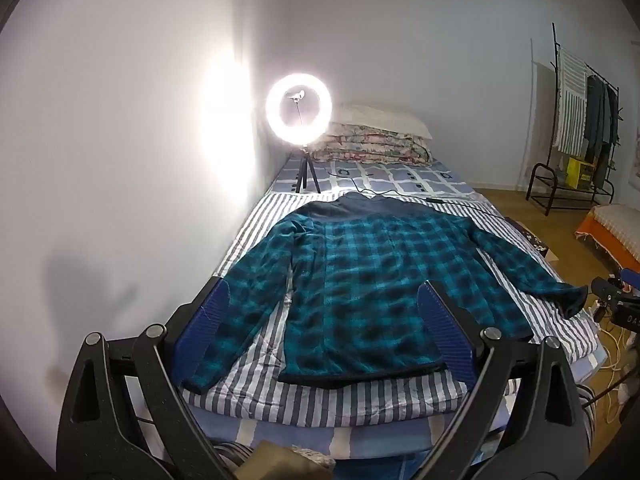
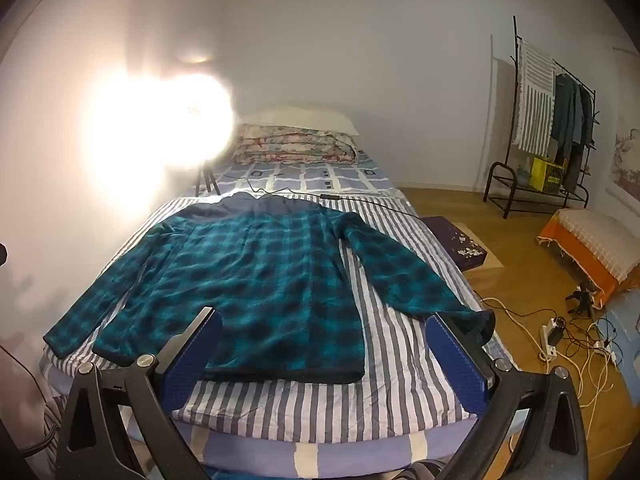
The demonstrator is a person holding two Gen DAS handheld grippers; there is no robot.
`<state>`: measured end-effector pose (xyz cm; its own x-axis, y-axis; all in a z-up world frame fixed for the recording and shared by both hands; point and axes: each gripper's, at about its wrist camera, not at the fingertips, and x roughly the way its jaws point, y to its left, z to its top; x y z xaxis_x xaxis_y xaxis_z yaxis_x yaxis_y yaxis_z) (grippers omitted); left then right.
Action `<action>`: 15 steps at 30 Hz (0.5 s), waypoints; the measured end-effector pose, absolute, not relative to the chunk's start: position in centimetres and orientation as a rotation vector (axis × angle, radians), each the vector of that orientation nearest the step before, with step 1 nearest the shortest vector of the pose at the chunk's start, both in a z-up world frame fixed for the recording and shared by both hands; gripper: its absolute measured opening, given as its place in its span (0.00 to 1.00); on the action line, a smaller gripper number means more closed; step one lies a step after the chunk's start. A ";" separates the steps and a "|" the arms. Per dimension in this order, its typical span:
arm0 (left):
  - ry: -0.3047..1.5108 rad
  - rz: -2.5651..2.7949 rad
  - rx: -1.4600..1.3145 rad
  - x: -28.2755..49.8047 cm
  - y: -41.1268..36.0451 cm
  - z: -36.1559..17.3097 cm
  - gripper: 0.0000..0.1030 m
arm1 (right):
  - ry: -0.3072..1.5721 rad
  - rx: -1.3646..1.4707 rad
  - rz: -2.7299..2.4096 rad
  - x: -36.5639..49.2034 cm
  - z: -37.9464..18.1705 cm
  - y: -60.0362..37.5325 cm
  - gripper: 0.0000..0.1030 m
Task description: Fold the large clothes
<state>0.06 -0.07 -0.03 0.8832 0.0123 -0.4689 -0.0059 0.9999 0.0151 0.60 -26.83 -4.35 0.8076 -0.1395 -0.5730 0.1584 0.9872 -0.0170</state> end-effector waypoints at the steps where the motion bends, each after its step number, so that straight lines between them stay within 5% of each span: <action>1: 0.480 0.006 0.009 0.0 0.0 0.0 0.94 | 0.632 0.057 -0.152 0.7 -4.4 -26.9 1.00; 15: 0.477 0.007 0.007 0.1 -0.3 0.4 0.94 | 0.606 0.027 -0.161 0.5 -4.0 -27.0 1.00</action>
